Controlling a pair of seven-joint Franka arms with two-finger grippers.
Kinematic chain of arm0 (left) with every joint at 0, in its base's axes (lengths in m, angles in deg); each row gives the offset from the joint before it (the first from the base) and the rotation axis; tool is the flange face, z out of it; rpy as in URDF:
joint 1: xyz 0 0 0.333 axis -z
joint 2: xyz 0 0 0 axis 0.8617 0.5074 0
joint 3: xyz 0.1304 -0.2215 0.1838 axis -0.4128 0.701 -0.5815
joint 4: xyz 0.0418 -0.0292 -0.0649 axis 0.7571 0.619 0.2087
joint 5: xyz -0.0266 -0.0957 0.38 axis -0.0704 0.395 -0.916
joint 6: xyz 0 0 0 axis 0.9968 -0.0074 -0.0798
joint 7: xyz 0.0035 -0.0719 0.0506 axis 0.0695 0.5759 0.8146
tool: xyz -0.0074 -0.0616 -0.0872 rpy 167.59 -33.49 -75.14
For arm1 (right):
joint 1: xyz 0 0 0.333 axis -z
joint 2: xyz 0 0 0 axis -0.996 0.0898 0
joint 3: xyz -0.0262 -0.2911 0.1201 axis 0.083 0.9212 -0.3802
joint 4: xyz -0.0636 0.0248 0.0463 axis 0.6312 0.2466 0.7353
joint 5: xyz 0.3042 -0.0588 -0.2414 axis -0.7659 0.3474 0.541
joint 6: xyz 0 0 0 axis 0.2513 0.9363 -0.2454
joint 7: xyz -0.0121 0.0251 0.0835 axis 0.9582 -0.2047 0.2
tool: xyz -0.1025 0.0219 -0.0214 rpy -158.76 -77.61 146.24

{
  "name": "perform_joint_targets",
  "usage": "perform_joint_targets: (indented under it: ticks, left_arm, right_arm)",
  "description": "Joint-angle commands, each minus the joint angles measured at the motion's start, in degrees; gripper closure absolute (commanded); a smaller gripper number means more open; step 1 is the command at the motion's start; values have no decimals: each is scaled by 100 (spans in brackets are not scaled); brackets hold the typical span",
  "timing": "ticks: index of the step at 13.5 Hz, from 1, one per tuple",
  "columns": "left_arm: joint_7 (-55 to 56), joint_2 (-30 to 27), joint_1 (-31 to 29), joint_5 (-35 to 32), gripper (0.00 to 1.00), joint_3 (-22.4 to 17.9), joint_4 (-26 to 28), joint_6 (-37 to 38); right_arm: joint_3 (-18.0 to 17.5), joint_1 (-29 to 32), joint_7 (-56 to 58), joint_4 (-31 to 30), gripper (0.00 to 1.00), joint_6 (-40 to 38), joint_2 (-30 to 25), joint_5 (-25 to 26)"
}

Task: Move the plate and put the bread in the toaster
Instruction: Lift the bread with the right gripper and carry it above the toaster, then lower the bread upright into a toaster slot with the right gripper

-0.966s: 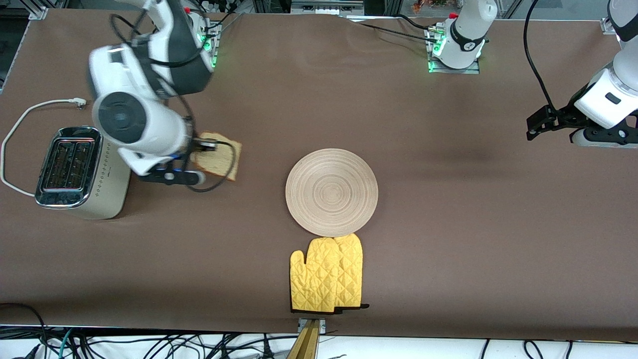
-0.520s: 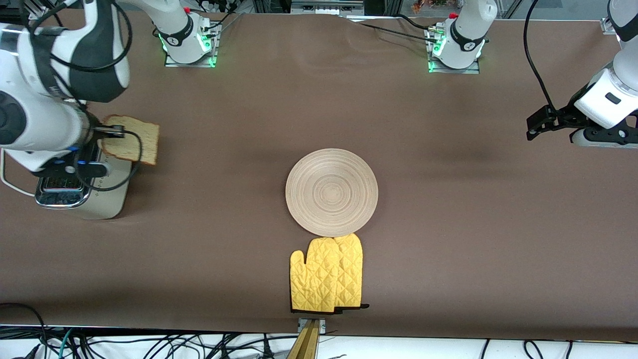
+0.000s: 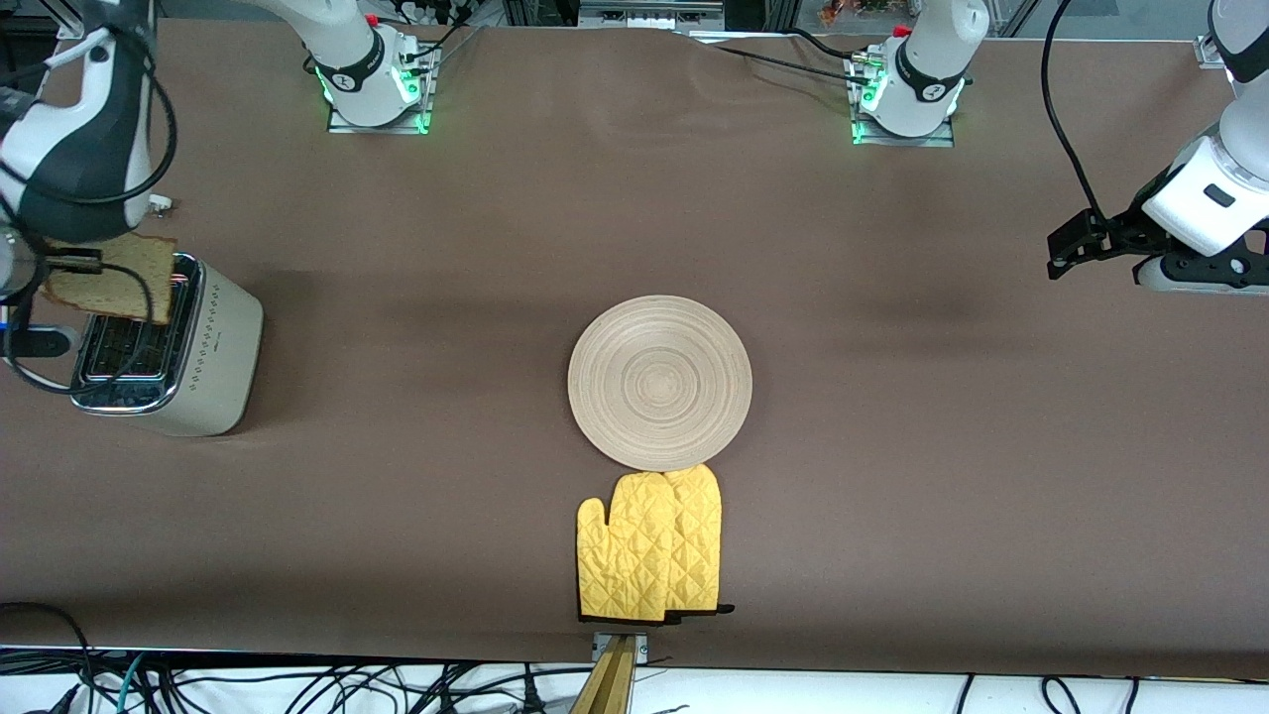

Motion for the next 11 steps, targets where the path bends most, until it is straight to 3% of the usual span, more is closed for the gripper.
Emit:
perform_joint_targets:
  ticks: [1,11]
  left_arm:
    - [-23,18,-24,-91,0,20,-100,57]
    - [-14,18,-24,-91,0,20,-100,66]
  right_arm:
    - [-4,188,210,17,100,267,190,146]
    - [-12,391,114,17,100,927,814,102]
